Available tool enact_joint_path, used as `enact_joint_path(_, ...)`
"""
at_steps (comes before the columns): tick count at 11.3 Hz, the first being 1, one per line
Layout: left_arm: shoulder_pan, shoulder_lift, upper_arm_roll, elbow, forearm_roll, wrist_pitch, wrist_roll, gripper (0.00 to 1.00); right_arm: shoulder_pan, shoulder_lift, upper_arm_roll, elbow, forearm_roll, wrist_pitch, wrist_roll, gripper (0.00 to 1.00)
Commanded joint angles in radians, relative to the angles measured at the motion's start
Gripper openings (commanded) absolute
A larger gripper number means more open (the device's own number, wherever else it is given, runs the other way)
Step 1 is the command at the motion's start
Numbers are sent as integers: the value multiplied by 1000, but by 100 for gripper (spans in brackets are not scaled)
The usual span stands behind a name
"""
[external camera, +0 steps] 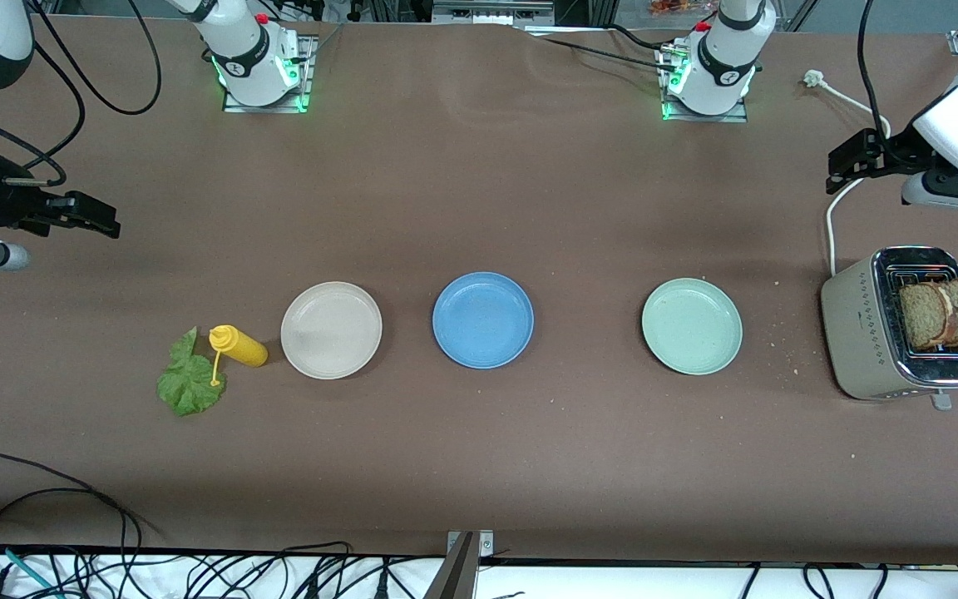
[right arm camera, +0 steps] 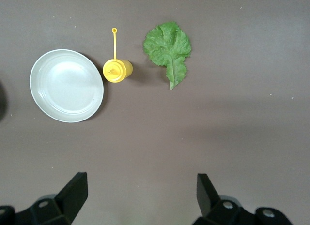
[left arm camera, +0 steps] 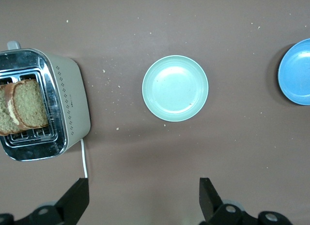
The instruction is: Make sandwich in blue plate with both arms
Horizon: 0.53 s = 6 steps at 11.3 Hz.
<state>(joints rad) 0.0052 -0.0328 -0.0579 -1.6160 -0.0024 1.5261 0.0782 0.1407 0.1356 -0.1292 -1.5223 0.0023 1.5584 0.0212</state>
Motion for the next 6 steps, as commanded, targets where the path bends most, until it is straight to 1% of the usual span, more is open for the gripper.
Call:
enact_joint_path(1, 7, 10, -13, 47, -16, -26, -6, 100, 2, -7, 6, 11, -2, 14, 17, 100)
enact_joint_path(6, 9, 8, -8, 47, -18, -27, -5, 100, -3, -5, 5, 13, 2, 19, 17, 100)
